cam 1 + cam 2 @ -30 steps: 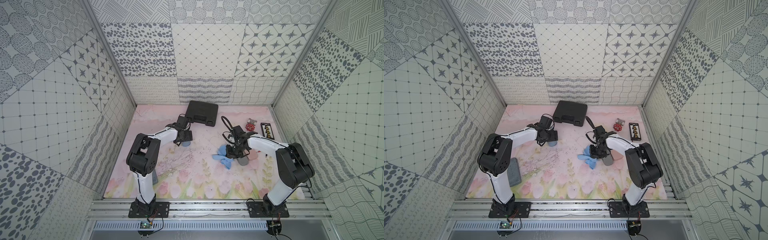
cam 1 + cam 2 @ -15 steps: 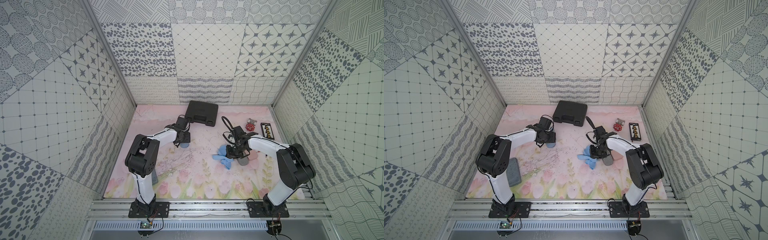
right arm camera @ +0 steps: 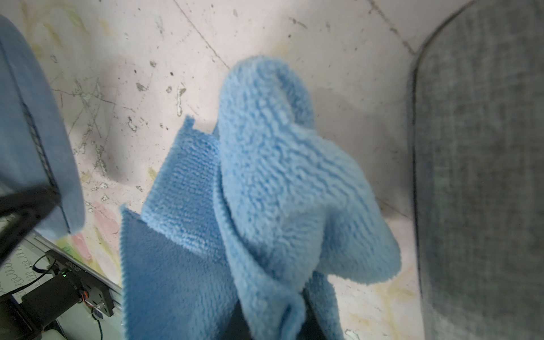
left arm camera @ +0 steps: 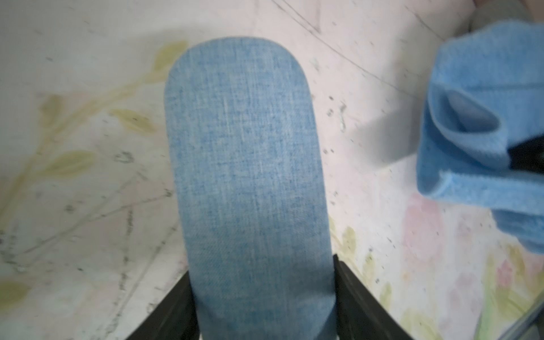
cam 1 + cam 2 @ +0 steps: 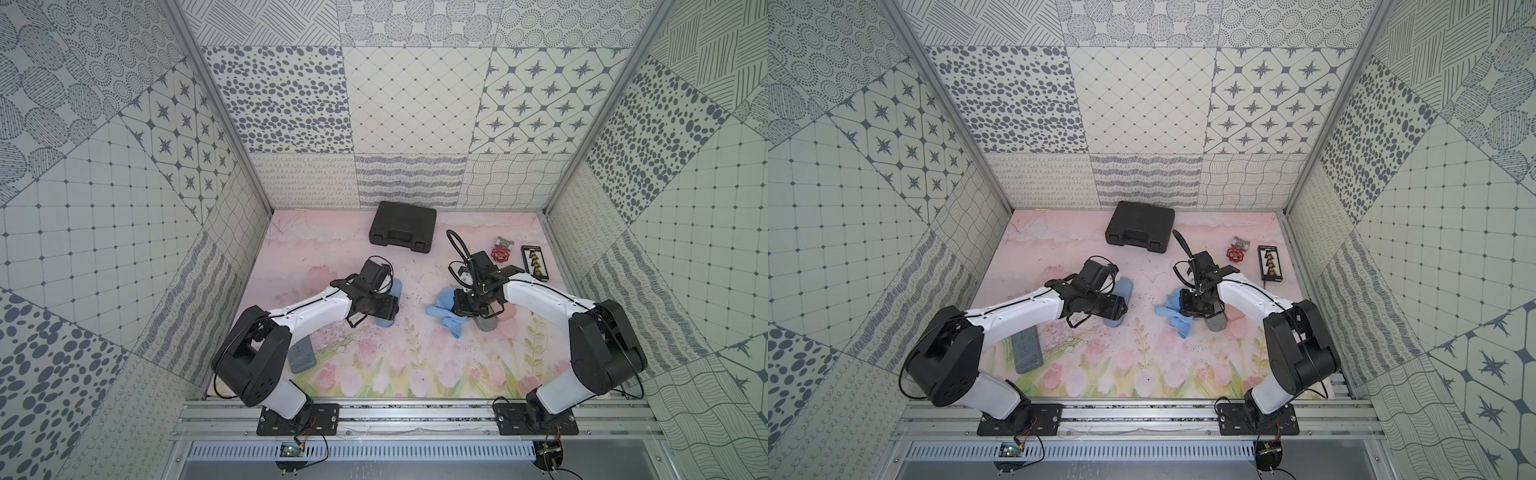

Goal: Wipe the eyeglass case
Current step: Place the eyeglass case at the center of the board.

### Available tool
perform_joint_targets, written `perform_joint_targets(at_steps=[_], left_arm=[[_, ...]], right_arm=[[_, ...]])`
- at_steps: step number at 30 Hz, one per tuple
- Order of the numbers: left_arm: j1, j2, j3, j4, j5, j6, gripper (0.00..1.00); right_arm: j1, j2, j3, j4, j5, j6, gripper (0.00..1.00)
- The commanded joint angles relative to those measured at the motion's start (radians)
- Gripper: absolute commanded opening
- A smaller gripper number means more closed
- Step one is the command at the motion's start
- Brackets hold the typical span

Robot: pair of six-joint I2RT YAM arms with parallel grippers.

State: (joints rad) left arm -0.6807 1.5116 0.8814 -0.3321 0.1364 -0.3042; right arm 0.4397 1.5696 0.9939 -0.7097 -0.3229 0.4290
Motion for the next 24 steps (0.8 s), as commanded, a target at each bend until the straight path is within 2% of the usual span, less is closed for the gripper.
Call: perform_joint_targets(at_steps=[1,6,10,15,18,24], left_arm=[[-0.162,-0.063,-0.083,-0.001,0.024,0.048,0.6],[-0.312,-0.029,-0.117,0.013,-0.065,0.06,0.68],[-0.357,-0.013,-0.134,0.025,-0.121,0.062,0.77],[-0.403,-0.062,-0.182,0.056,-0.15,0.018,0.84],[-0.438,-0.094,-0.208,0.05,-0.187,-0.022,0.85],[-0.492,-0.117,-0.252,0.056,-0.258,-0.098,0.84]], right_arm=[[0.013,-0.044,-0.005,0.0,-0.007,0.02,0.0],[0.013,-0.052,0.005,-0.009,-0.003,0.024,0.0],[0.023,-0.064,0.012,-0.017,0.001,0.03,0.0],[0.031,-0.101,0.029,-0.045,0.015,0.034,0.0],[0.064,-0.131,0.043,-0.068,0.045,0.05,0.0],[0.197,-0.184,0.028,-0.076,0.107,0.127,0.0]])
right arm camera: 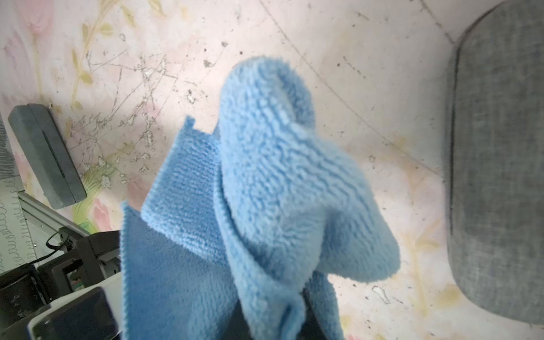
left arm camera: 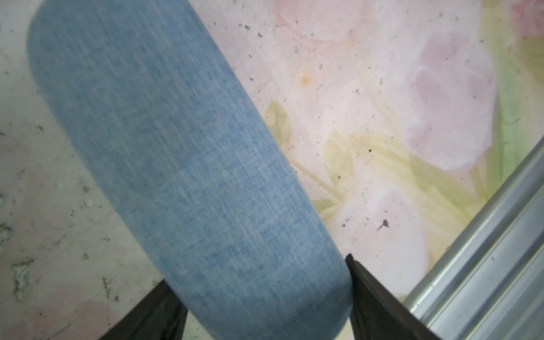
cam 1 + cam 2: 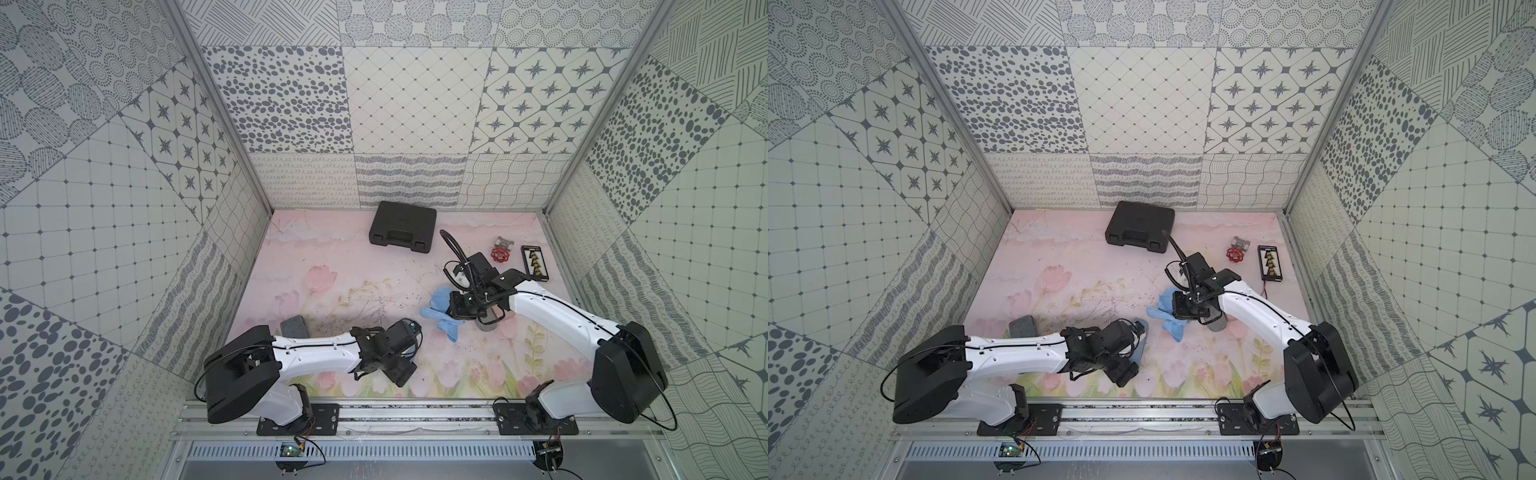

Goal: Wipe the eyeglass case
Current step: Place the eyeglass case at the center of the board, then wipe the dirt from the eyeglass case.

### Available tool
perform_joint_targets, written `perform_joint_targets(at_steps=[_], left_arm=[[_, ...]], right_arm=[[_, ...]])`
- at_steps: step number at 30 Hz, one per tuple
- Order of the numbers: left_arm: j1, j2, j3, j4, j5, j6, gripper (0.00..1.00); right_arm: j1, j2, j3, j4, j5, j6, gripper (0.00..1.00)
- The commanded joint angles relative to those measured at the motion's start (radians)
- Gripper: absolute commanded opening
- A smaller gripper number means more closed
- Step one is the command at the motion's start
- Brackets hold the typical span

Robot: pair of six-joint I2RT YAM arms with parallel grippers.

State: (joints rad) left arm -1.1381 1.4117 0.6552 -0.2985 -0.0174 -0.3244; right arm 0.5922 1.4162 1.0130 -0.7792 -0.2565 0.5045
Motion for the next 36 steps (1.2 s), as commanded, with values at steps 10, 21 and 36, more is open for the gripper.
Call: perform_joint_targets(at_steps=[10,21,36], left_arm=[[-0.05,-0.099,-0.108,0.145,-0.246,-0.04,0.75],[-0.049,-0.062,-0.16,0.299,-0.233,0.021,0.57],[-0.048,-0.092,-0.198,0.325,-0.243,0.008,0.5]], right_arm=[[0.242,0.134,0.048,0.049,0.043,0.114,0.0],[0.177,0.289,0.15,-0.093,0.307,0.022,0.0],[0.304,0.324,0.125,0.022,0.079,0.086,0.0]])
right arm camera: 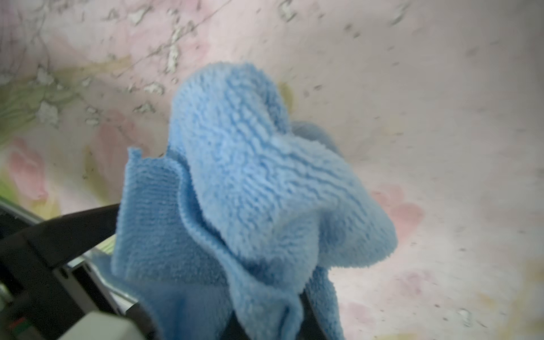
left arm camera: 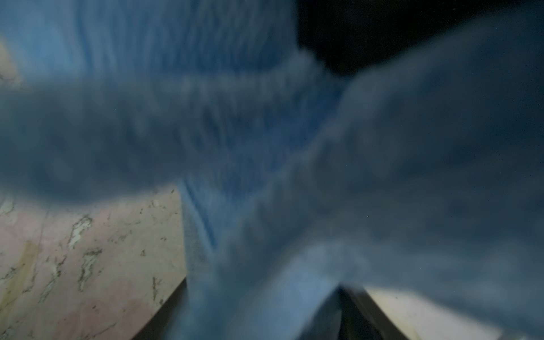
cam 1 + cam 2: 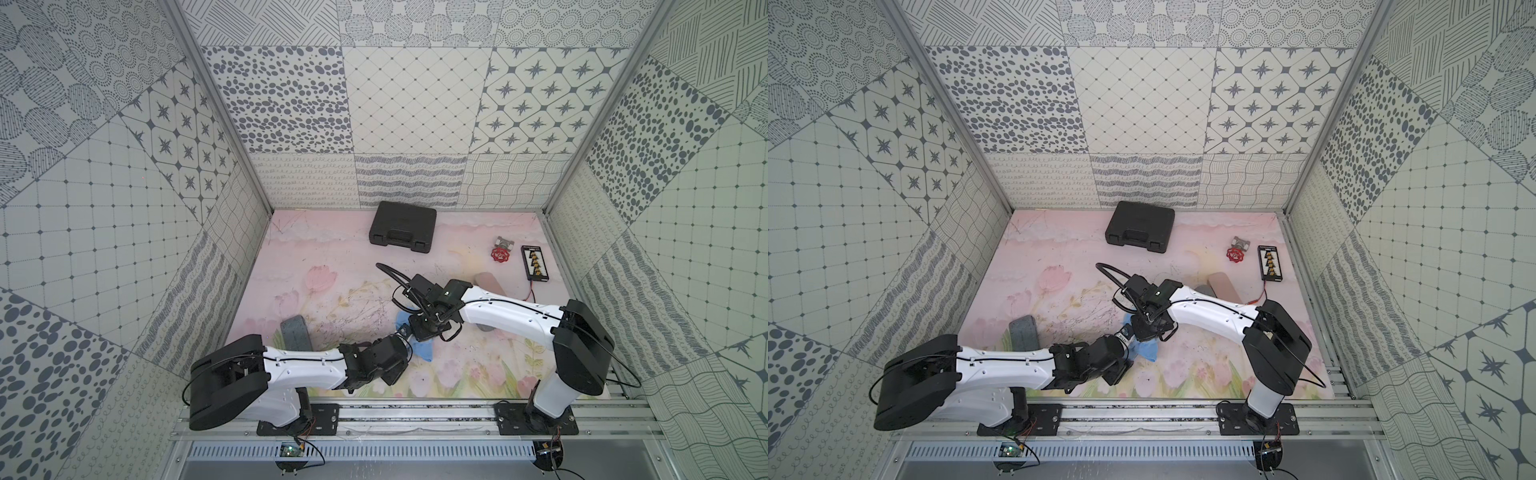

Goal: Wipe the eyeglass case
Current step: Wipe the dirt from the eyeglass case.

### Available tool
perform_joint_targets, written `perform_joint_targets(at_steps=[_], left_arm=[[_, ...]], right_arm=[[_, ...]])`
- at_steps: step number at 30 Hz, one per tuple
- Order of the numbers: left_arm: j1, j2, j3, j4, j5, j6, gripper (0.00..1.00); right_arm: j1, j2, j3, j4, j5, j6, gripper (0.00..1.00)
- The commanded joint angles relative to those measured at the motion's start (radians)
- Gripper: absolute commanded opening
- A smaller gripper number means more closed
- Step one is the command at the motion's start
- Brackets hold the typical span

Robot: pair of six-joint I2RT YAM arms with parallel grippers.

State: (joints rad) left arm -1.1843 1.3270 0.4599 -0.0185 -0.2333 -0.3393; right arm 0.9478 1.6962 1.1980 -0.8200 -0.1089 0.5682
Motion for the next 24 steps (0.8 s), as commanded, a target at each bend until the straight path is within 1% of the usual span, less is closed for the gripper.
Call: perform_joint_targets(at_steps=[1,2,3,4,6,7,8,10,12,13,15,18,20,22,23,24], left_arm=[[-0.002,-0.009,-0.002,0.046,-0.025,0.025,0.49],[-0.003,-0.013,-0.005,0.05,-0.021,0.027,0.49],[-0.002,-0.017,-0.008,0.053,-0.017,0.028,0.48],[-0.003,-0.019,-0.01,0.059,-0.015,0.029,0.48],[-0.003,-0.026,-0.013,0.061,-0.012,0.033,0.48],[-0.003,-0.031,-0.013,0.059,-0.014,0.034,0.48],[-0.002,-0.035,-0.013,0.058,-0.015,0.034,0.48],[-0.003,-0.044,-0.016,0.064,-0.017,0.035,0.48],[-0.003,-0.053,-0.023,0.074,-0.023,0.04,0.48],[-0.002,-0.057,-0.026,0.079,-0.023,0.044,0.48],[-0.003,-0.062,-0.03,0.09,-0.017,0.049,0.48],[-0.002,-0.07,-0.037,0.114,0.002,0.058,0.47],[-0.003,-0.082,-0.044,0.126,0.014,0.065,0.47],[-0.003,-0.094,-0.052,0.131,0.02,0.07,0.47],[-0.003,-0.1,-0.056,0.134,0.026,0.072,0.46],[-0.002,-0.104,-0.058,0.137,0.029,0.077,0.46]], right_arm=[[-0.099,0.051,-0.085,0.069,-0.078,0.015,0.0],[-0.156,0.059,-0.107,0.059,-0.069,0.002,0.0],[-0.201,0.064,-0.109,0.03,-0.013,-0.02,0.0],[-0.223,0.063,-0.094,-0.004,0.075,-0.042,0.0],[-0.212,0.05,-0.013,-0.126,0.319,-0.081,0.0],[-0.194,0.038,0.019,-0.16,0.378,-0.09,0.0],[-0.175,0.019,0.043,-0.176,0.399,-0.103,0.0],[-0.14,-0.018,0.068,-0.171,0.338,-0.114,0.0],[-0.109,-0.048,0.061,-0.131,0.23,-0.092,0.0],[-0.09,-0.053,0.05,-0.104,0.157,-0.068,0.0],[-0.05,-0.04,0.029,-0.033,0.034,-0.019,0.0],[-0.008,0.022,0.011,0.04,-0.061,0.027,0.0],[-0.021,0.049,-0.026,0.081,-0.076,0.035,0.0],[-0.073,0.063,-0.069,0.097,-0.097,0.02,0.0],[-0.109,0.069,-0.086,0.081,-0.053,0.0,0.0],[-0.137,0.08,-0.081,0.029,0.024,-0.025,0.0]])
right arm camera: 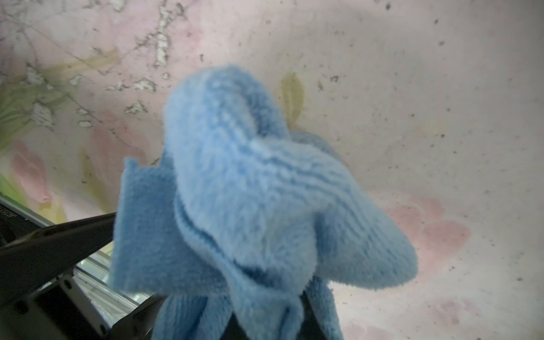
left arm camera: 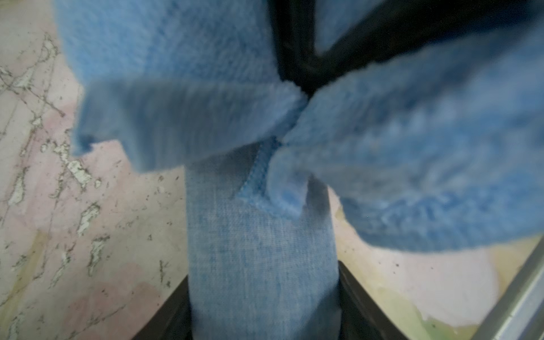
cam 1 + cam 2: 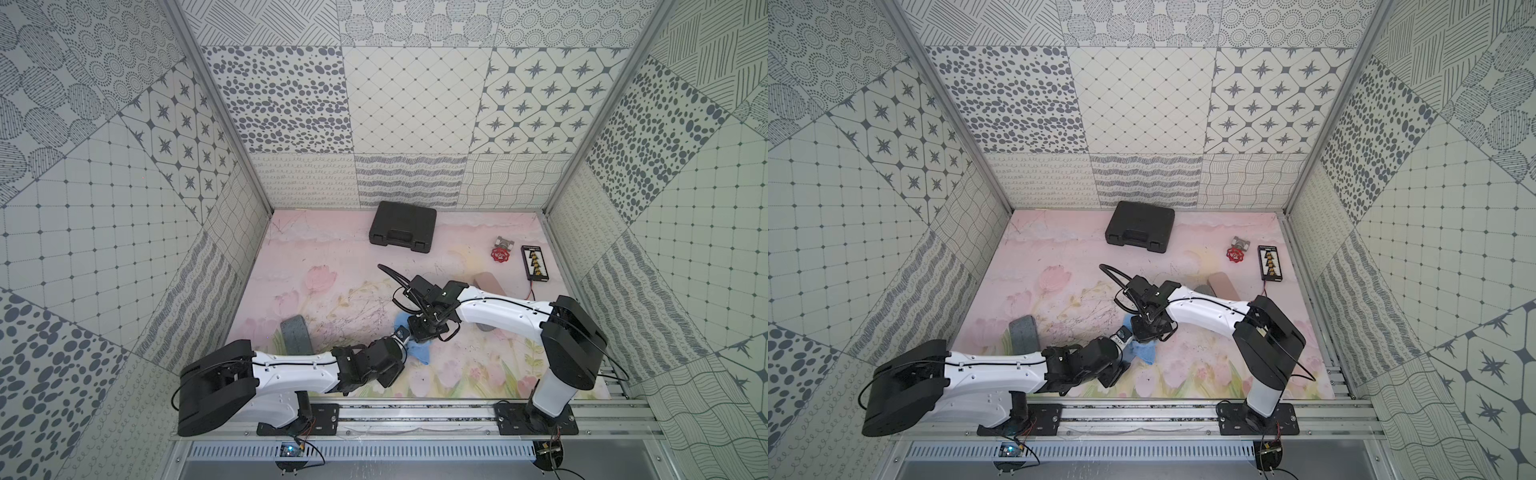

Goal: Wipe the eyeglass case
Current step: Wipe the dirt from the eyeglass case.

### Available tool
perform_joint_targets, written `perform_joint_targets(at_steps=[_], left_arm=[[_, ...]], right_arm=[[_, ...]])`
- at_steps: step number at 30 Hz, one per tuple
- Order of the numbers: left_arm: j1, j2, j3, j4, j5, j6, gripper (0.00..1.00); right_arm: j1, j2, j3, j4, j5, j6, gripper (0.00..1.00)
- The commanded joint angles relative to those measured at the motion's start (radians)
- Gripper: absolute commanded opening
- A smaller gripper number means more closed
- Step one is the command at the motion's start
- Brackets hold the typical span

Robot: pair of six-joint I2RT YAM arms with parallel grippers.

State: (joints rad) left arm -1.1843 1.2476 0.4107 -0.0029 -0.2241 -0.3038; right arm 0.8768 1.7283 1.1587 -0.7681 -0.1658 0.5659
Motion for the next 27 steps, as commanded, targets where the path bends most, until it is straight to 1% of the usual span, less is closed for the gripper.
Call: perform_joint_targets(at_steps=[1,2,3,4,6,7,9,10,11,13,16,17,18,21,22,23,24,26,27], left_arm=[[-0.005,-0.028,-0.012,0.123,0.023,0.043,0.46],[-0.003,-0.029,-0.012,0.124,0.025,0.047,0.46],[-0.002,-0.031,-0.012,0.122,0.025,0.048,0.46],[-0.003,-0.032,-0.013,0.123,0.026,0.049,0.46],[-0.002,-0.034,-0.014,0.126,0.033,0.049,0.45],[-0.004,-0.034,-0.016,0.126,0.033,0.051,0.45],[-0.003,-0.032,-0.016,0.126,0.032,0.058,0.45],[-0.004,-0.03,-0.016,0.126,0.033,0.063,0.45],[-0.001,-0.027,-0.012,0.126,0.035,0.072,0.45],[-0.004,-0.015,-0.002,0.118,0.038,0.086,0.45],[-0.003,0.004,0.013,0.11,0.042,0.096,0.45],[-0.003,0.006,0.014,0.11,0.043,0.093,0.45],[-0.002,0.005,0.013,0.111,0.044,0.09,0.45],[-0.003,-0.012,-0.001,0.118,0.042,0.076,0.45],[-0.003,-0.019,-0.007,0.122,0.037,0.072,0.45],[-0.004,-0.023,-0.012,0.123,0.034,0.072,0.45],[-0.005,-0.026,-0.017,0.124,0.031,0.072,0.45],[-0.003,-0.03,-0.019,0.122,0.029,0.074,0.45],[-0.004,-0.03,-0.02,0.12,0.031,0.074,0.45]], right_arm=[[-0.083,0.059,-0.017,-0.099,0.227,-0.055,0.0],[-0.084,0.065,0.023,-0.176,0.389,-0.082,0.0],[-0.084,0.062,0.052,-0.224,0.482,-0.095,0.0],[-0.081,0.045,0.077,-0.254,0.544,-0.105,0.0],[-0.073,-0.009,0.106,-0.258,0.546,-0.128,0.0],[-0.065,-0.037,0.119,-0.245,0.507,-0.138,0.0],[-0.056,-0.077,0.139,-0.205,0.369,-0.13,0.0],[-0.046,-0.085,0.146,-0.177,0.277,-0.11,0.0],[-0.032,-0.082,0.151,-0.143,0.189,-0.083,0.0],[0.008,-0.055,0.159,-0.083,0.075,-0.035,0.0],[0.045,0.01,0.129,0.014,-0.067,0.029,0.0],[0.045,0.028,0.104,0.041,-0.097,0.04,0.0],[0.04,0.037,0.08,0.051,-0.099,0.042,0.0],[-0.039,0.044,-0.003,0.026,-0.06,0.008,0.0],[-0.081,0.041,-0.025,0.002,-0.012,-0.016,0.0],[-0.115,0.04,-0.028,-0.044,0.066,-0.049,0.0],[-0.135,0.04,-0.011,-0.103,0.175,-0.082,0.0],[-0.132,0.035,0.045,-0.205,0.385,-0.13,0.0],[-0.123,0.025,0.075,-0.239,0.439,-0.145,0.0]])
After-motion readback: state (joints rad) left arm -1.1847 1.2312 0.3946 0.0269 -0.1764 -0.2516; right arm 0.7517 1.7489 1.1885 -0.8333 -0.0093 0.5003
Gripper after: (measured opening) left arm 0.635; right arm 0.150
